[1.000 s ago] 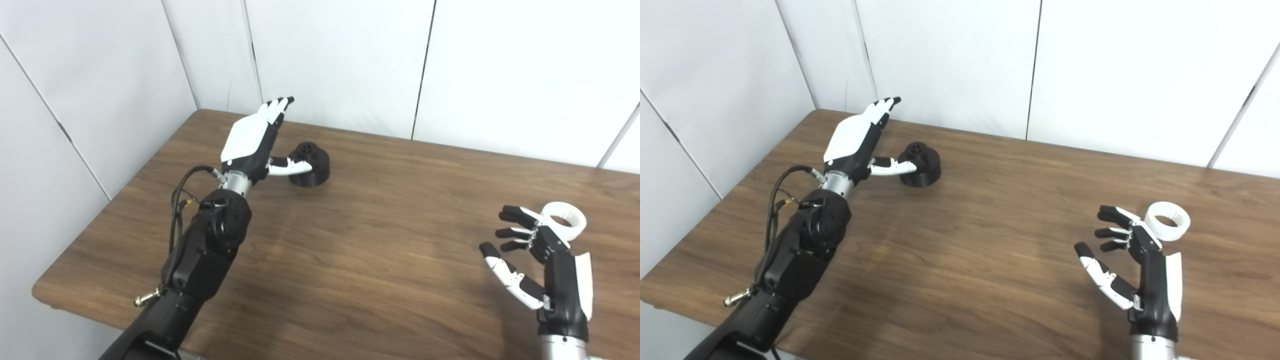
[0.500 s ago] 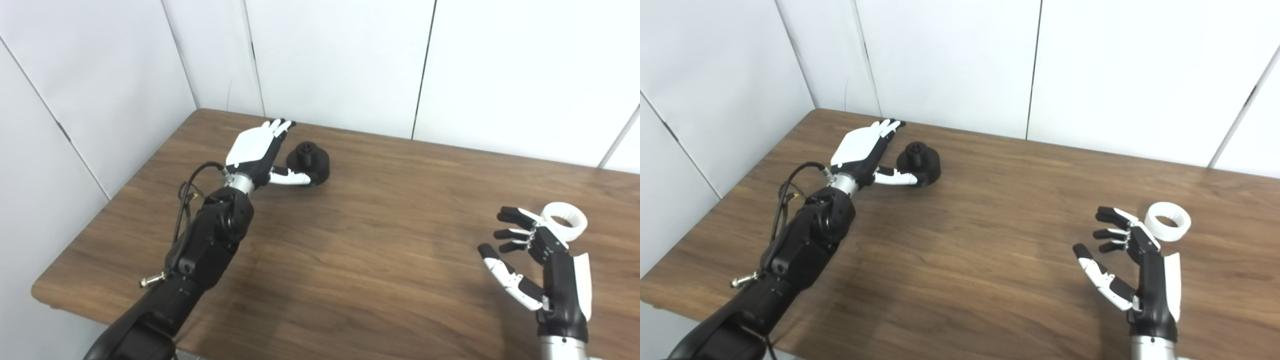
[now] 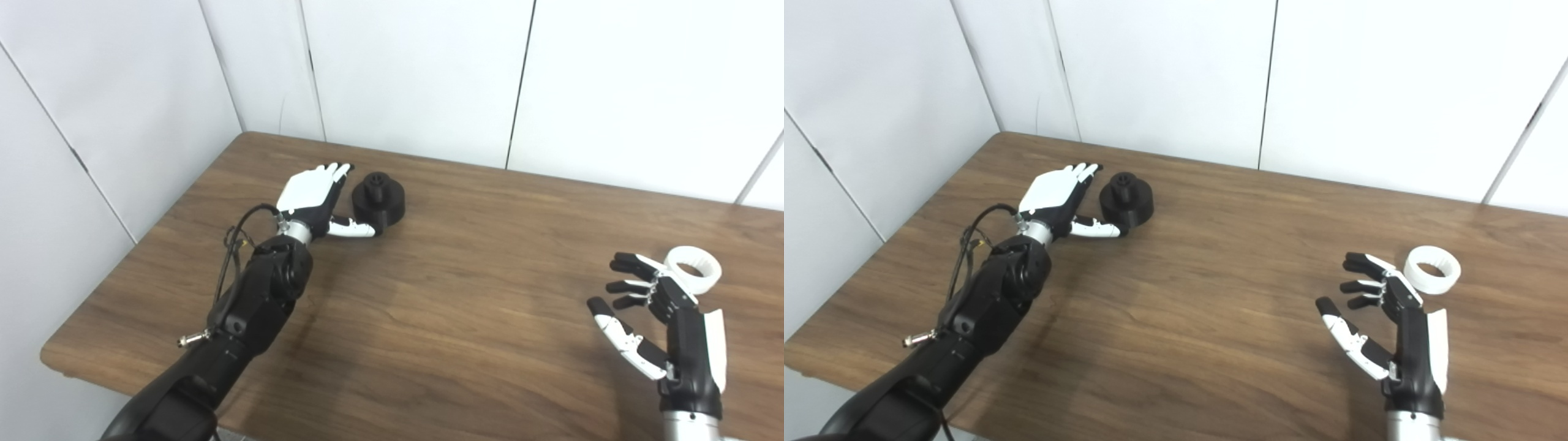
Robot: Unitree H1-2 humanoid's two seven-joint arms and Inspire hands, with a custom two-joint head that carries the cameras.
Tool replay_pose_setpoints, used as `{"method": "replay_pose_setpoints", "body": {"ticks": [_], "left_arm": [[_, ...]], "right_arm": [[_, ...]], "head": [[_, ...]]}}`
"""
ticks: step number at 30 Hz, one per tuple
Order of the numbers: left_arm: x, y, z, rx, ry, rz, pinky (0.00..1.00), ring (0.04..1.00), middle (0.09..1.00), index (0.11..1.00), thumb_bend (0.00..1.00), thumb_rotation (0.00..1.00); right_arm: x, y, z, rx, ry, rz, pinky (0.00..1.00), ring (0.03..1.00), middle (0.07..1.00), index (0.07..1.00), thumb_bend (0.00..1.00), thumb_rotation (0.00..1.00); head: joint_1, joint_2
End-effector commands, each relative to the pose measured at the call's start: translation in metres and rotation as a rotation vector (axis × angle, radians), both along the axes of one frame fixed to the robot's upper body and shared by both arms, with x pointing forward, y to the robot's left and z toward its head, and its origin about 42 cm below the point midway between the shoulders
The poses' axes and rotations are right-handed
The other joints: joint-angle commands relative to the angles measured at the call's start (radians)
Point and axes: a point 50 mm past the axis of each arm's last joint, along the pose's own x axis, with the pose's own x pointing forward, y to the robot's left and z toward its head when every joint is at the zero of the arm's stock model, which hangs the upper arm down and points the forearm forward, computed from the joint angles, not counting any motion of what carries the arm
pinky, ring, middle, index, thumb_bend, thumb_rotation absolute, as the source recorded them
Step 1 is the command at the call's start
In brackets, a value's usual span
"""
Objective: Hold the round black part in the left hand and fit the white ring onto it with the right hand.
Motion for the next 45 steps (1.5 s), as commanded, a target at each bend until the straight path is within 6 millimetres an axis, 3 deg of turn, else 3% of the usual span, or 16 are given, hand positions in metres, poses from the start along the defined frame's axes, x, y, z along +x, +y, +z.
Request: {"method": "replay_pose_setpoints", "body": {"ticks": [1,15,26,40,45], "left_arm": [[0.016,0.011,0.034,0.051,-0.102,0.013,1.0,1.0,1.0,0.975,1.0,0.59],[0.022,0.01,0.02,0.036,-0.073,0.029,1.0,1.0,1.0,0.948,1.0,0.62],[0.031,-0.002,0.015,-0.006,-0.064,0.006,1.0,1.0,1.0,0.861,1.0,0.56],[0.035,-0.025,0.003,-0.066,-0.03,-0.027,1.0,1.0,1.0,0.862,1.0,0.57],[0.036,-0.031,-0.001,-0.129,-0.034,-0.037,1.0,1.0,1.0,0.859,1.0,0.53]], "right_arm": [[-0.013,-0.011,-0.019,-0.024,0.07,-0.028,0.47,0.584,0.692,0.703,0.61,0.3],[-0.014,-0.014,-0.017,-0.027,0.075,-0.03,0.47,0.576,0.676,0.694,0.6,0.27],[-0.017,-0.014,-0.014,-0.038,0.075,-0.037,0.47,0.579,0.677,0.695,0.59,0.28],[-0.018,-0.013,-0.012,-0.031,0.082,-0.043,0.45,0.553,0.656,0.693,0.59,0.29],[-0.02,-0.015,-0.011,-0.028,0.078,-0.045,0.45,0.558,0.666,0.692,0.58,0.26]], "head": [[-0.001,0.001],[0.0,0.005],[-0.008,0.013],[-0.024,0.025],[-0.029,0.03]]}}
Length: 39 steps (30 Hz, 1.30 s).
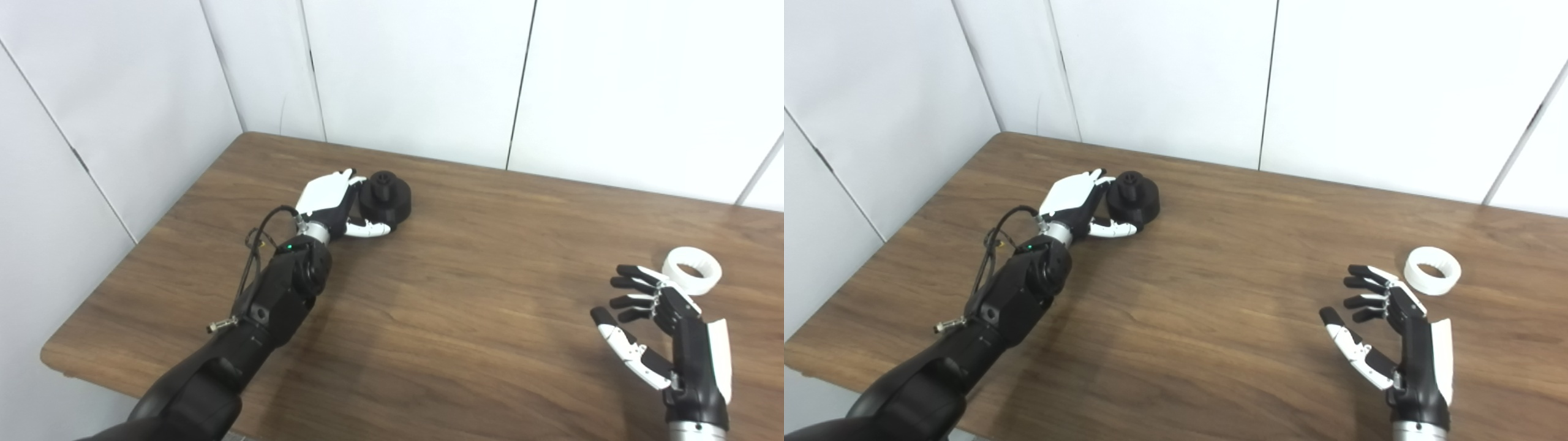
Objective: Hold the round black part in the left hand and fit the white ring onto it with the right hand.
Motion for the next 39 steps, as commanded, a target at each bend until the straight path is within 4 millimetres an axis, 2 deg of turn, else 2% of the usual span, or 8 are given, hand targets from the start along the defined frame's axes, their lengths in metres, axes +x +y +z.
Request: {"method": "replay_pose_setpoints", "body": {"ticks": [1,2,4,6,13,21,32,39], "left_arm": [[0.013,-0.01,0.018,-0.046,-0.068,-0.029,1.0,1.0,1.0,0.859,1.0,0.52],[0.013,-0.011,0.018,-0.067,-0.073,-0.032,1.0,1.0,1.0,0.844,1.0,0.47],[0.013,-0.013,0.016,-0.102,-0.087,-0.038,1.0,1.0,1.0,0.834,1.0,0.43],[0.013,-0.014,0.014,-0.128,-0.1,-0.043,1.0,1.0,1.0,0.781,0.95,0.35],[0.011,-0.017,0.008,-0.181,-0.143,-0.047,1.0,1.0,1.0,0.655,0.88,0.25],[0.01,-0.017,0.007,-0.195,-0.175,-0.042,1.0,1.0,1.0,0.608,0.84,0.22],[0.005,-0.019,0.005,-0.203,-0.178,-0.058,1.0,1.0,1.0,0.583,0.85,0.22],[-0.01,-0.035,0.0,-0.215,-0.135,-0.121,1.0,1.0,1.0,0.593,0.9,0.27]], "right_arm": [[-0.011,-0.007,-0.01,-0.003,0.035,-0.019,0.45,0.558,0.667,0.692,0.58,0.26],[-0.011,-0.008,-0.009,-0.005,0.035,-0.02,0.45,0.558,0.669,0.691,0.59,0.27],[-0.012,-0.008,-0.009,-0.006,0.038,-0.023,0.45,0.558,0.67,0.691,0.59,0.28],[-0.013,-0.008,-0.009,-0.003,0.043,-0.024,0.45,0.555,0.661,0.693,0.59,0.28],[-0.015,-0.009,-0.008,-0.007,0.038,-0.025,0.46,0.562,0.67,0.692,0.59,0.3],[-0.015,-0.01,-0.008,-0.01,0.037,-0.023,0.45,0.557,0.667,0.692,0.58,0.31],[-0.015,-0.01,-0.008,-0.014,0.031,-0.022,0.46,0.566,0.671,0.695,0.58,0.29],[-0.014,-0.008,-0.005,-0.01,0.035,-0.027,0.46,0.571,0.675,0.696,0.58,0.28]], "head": [[0.0,0.002],[0.0,0.003],[0.0,0.006],[-0.001,0.008],[0.0,0.014],[0.002,0.016],[0.002,0.018],[-0.013,0.024]]}}
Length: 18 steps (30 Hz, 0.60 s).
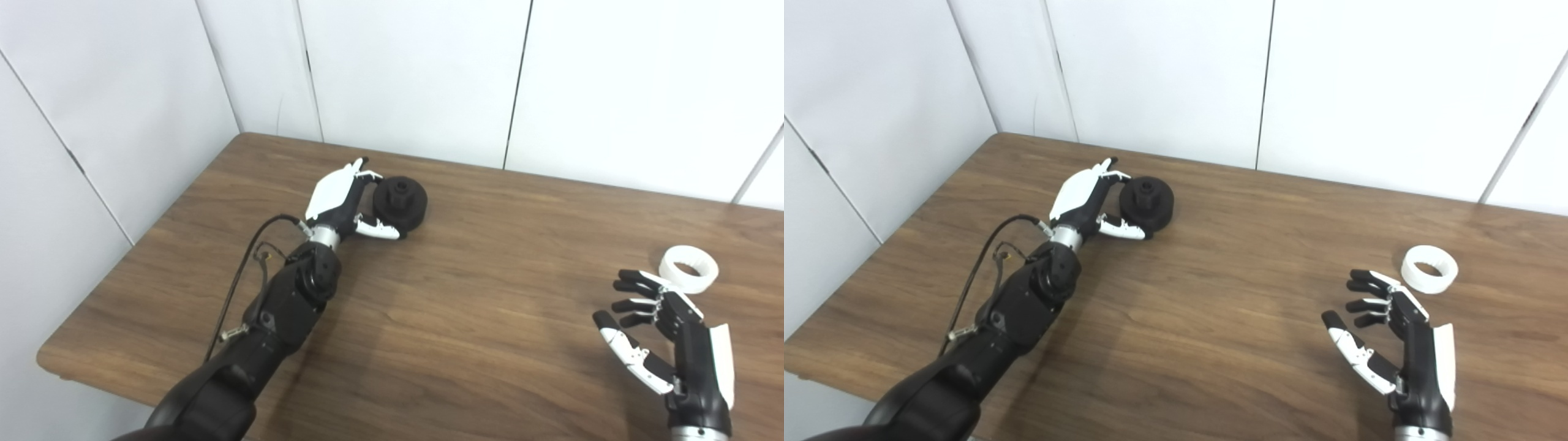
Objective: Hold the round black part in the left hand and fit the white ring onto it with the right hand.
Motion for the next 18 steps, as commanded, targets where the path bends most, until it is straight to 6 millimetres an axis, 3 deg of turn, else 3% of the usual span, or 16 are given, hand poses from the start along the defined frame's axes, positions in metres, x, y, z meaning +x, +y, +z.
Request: {"method": "replay_pose_setpoints", "body": {"ticks": [1,18], "left_arm": [[-0.002,-0.011,0.003,0.013,0.015,-0.054,1.0,1.0,1.0,0.596,0.9,0.27],[-0.058,-0.056,-0.002,-0.013,-0.001,-0.239,1.0,1.0,1.0,0.601,0.91,0.25]], "right_arm": [[-0.009,-0.004,-0.006,-0.007,0.018,-0.015,0.46,0.569,0.675,0.696,0.58,0.29],[-0.007,0.001,-0.004,0.003,0.024,-0.01,0.46,0.567,0.661,0.702,0.58,0.28]], "head": [[0.0,0.001],[-0.036,0.014]]}}
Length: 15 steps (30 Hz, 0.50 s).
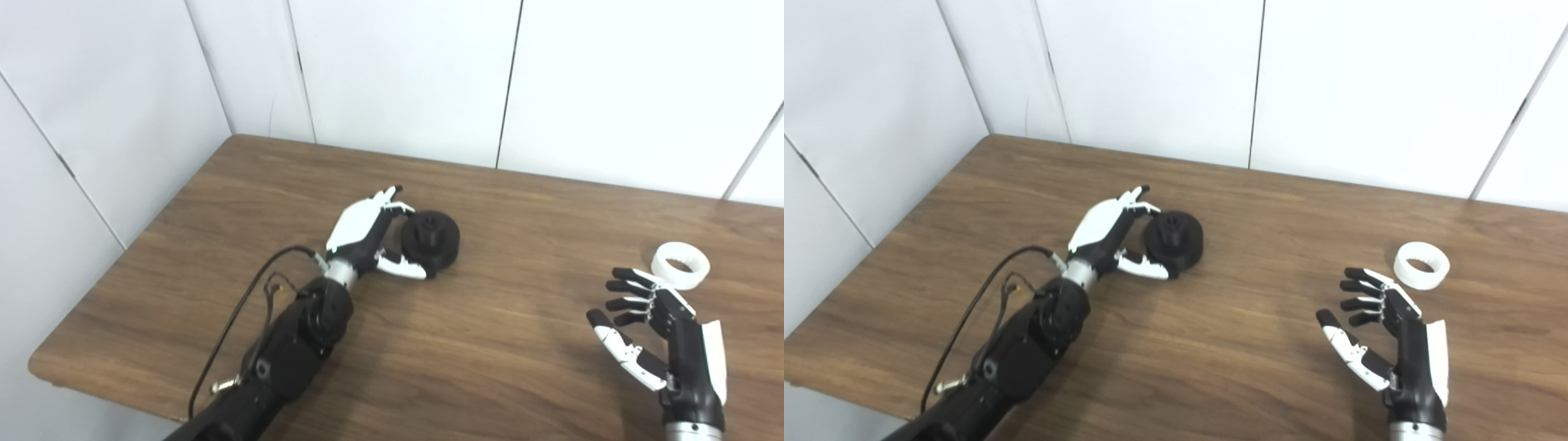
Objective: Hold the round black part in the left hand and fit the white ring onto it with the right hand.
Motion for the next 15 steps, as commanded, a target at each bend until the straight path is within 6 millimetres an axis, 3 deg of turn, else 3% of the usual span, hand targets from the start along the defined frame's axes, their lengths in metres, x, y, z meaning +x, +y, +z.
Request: {"method": "replay_pose_setpoints", "body": {"ticks": [1,15], "left_arm": [[-0.009,-0.011,0.004,0.011,-0.005,-0.076,1.0,1.0,1.0,0.601,0.91,0.24],[-0.054,-0.032,0.012,-0.002,-0.005,-0.181,1.0,1.0,1.0,0.612,0.93,0.27]], "right_arm": [[-0.007,0.002,-0.003,0.01,0.004,-0.003,0.46,0.569,0.663,0.701,0.58,0.28],[-0.003,0.015,0.002,0.021,0.0,-0.009,0.45,0.563,0.666,0.703,0.55,0.22]], "head": [[-0.005,0.001],[-0.1,0.029]]}}
